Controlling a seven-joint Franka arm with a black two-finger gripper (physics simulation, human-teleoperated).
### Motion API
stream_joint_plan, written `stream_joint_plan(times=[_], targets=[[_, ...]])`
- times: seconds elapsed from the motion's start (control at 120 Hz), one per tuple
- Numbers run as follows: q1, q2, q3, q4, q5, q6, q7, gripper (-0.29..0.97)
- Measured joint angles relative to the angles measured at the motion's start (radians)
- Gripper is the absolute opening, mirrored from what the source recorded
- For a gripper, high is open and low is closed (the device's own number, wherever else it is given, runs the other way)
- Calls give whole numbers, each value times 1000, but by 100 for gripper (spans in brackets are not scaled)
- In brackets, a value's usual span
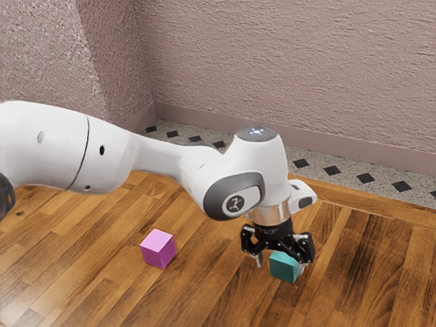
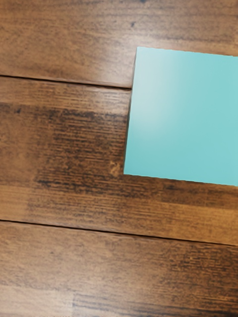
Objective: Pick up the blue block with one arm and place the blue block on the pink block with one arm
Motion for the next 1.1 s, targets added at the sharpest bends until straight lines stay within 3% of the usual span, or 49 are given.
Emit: stream_joint_plan(times=[0.4,1.1], targets=[[36,167,4,146,45,34,157,68],[71,284,10,220,52,40,392,68]])
